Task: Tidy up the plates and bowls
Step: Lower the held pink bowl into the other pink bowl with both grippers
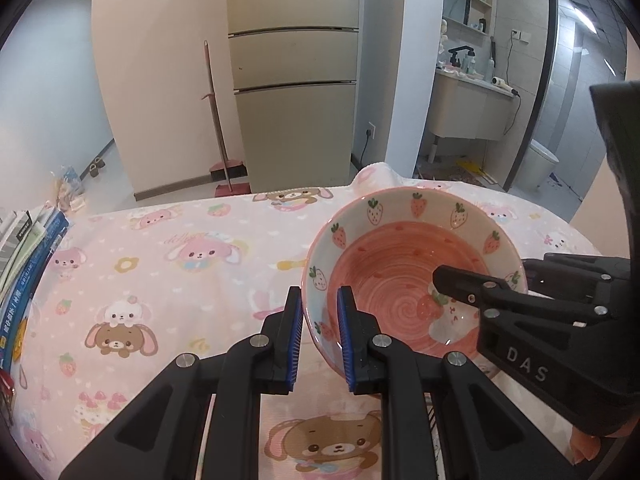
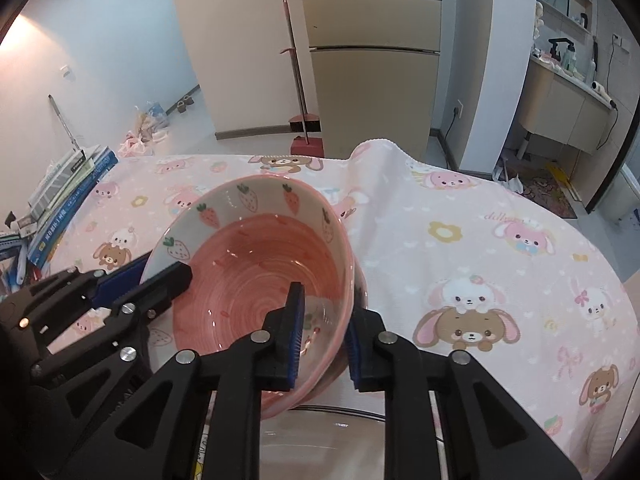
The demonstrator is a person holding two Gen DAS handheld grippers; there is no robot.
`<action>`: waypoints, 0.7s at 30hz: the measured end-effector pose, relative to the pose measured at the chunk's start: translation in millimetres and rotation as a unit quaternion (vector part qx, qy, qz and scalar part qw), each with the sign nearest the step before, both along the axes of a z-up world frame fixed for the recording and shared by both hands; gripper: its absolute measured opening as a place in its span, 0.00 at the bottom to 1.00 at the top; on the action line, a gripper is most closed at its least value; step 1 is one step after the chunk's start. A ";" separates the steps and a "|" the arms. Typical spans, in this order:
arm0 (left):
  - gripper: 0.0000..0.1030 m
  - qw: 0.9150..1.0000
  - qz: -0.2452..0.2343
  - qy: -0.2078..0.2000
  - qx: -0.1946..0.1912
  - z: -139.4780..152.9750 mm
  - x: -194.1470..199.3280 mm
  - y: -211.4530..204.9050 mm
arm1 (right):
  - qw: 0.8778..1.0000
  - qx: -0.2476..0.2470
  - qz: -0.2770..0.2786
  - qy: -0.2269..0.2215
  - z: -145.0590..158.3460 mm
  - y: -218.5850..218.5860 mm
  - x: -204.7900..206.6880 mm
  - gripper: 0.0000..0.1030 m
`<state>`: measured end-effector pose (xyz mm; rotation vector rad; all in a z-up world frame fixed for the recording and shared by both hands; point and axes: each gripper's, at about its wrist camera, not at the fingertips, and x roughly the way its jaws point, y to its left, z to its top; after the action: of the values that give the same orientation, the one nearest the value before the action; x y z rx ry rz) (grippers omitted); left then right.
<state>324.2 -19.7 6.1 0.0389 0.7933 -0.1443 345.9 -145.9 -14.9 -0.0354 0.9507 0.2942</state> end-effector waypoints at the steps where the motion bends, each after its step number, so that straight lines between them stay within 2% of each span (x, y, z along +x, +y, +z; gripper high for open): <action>1: 0.18 1.000 0.000 -0.004 0.002 1.9 -1.3 0.0 | 1.000 0.002 0.000 0.001 0.2 -0.2 -0.1 0.20; 5: 0.18 1.000 -0.002 -0.016 0.001 9.1 -5.2 0.4 | 1.000 0.003 0.001 0.005 0.7 -0.9 0.7 0.21; 10: 0.18 1.000 -0.001 -0.009 -0.008 7.9 -4.8 4.4 | 1.000 -0.001 -0.002 0.004 2.8 0.0 -0.5 0.23; 13: 0.18 1.000 -0.003 -0.002 -0.015 4.9 -2.5 5.3 | 1.000 -0.020 0.002 -0.002 3.7 5.0 -3.3 0.25; 18: 0.18 1.000 -0.003 0.005 -0.002 -2.1 0.8 3.6 | 0.999 -0.045 0.004 -0.015 2.8 11.2 -6.6 0.25; 21: 0.12 1.000 0.000 0.001 0.010 -2.5 1.1 2.1 | 0.998 -0.060 0.005 -0.020 2.4 14.9 -7.4 0.25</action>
<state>325.2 -17.6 3.6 0.0579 0.7958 -0.1365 338.5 -131.0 -12.5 -0.1554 0.9283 0.2436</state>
